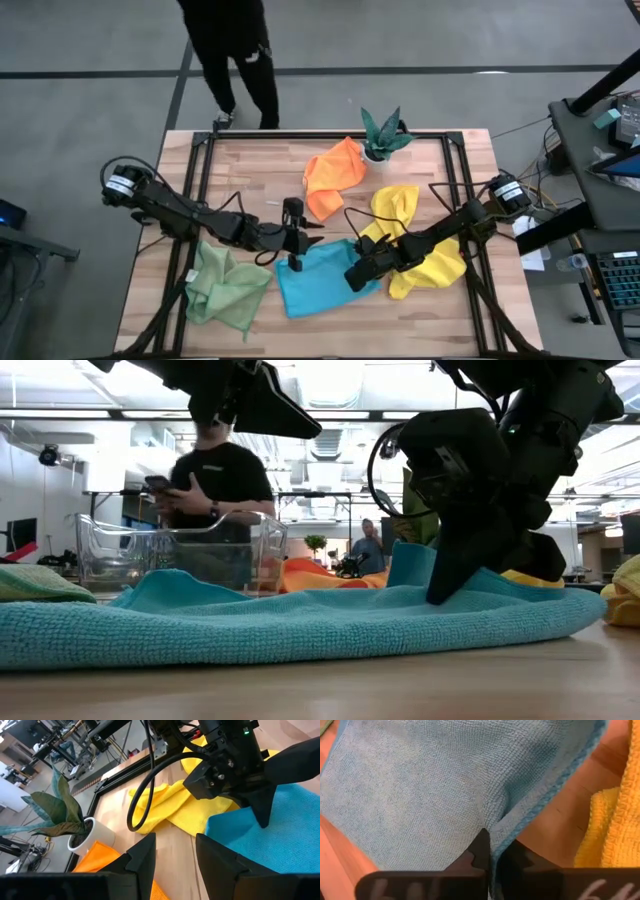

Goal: Fold microfiber towels
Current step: Fold the blue microfiber cloth

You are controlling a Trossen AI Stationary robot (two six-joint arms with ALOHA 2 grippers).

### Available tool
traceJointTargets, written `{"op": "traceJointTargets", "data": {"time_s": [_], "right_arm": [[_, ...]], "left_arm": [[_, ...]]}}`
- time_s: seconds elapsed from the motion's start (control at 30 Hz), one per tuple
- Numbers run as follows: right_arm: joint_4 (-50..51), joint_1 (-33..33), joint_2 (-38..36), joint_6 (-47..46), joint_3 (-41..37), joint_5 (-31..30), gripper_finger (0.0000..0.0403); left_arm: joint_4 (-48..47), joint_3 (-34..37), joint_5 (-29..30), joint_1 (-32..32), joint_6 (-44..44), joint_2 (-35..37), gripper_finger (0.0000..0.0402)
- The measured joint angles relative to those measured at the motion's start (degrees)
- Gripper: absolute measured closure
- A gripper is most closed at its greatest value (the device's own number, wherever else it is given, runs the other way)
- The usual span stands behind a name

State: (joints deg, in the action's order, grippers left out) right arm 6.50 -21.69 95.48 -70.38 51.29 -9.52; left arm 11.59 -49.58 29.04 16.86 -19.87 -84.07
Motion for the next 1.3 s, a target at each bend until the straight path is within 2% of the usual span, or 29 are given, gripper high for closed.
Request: {"op": "traceJointTargets", "data": {"time_s": [0.33, 0.5, 0.63, 0.93, 1.2, 1.3], "right_arm": [[0.7, 0.0, -1.8, 0.6, 0.0, 1.0, 0.0391], [0.5, 0.2, -4.3, -0.7, 0.2, 1.1, 0.0391], [0.7, 0.4, -4.2, 0.0, 2.7, 1.0, 0.0391], [0.7, 1.6, 2.6, 7.3, 13.2, 0.5, 0.0391], [1.2, 2.6, 13.2, 16.6, 25.3, 2.3, 0.0390], [4.5, 2.8, 17.1, 18.3, 29.7, 2.5, 0.0390]], "left_arm": [[0.0, 0.0, 0.0, 0.9, 3.1, 0.0, 0.0277], [-0.3, 0.1, -0.1, 3.2, 3.1, 0.3, 0.0277], [-2.3, 0.1, 0.0, 5.8, 3.1, 3.1, 0.0277], [-6.7, 0.5, 0.0, 12.1, 7.5, 10.3, 0.0277], [-7.3, 0.5, 0.0, 15.2, 7.5, 11.2, 0.0277], [-7.7, 0.5, 0.6, 15.5, 7.5, 11.2, 0.0277]]}}
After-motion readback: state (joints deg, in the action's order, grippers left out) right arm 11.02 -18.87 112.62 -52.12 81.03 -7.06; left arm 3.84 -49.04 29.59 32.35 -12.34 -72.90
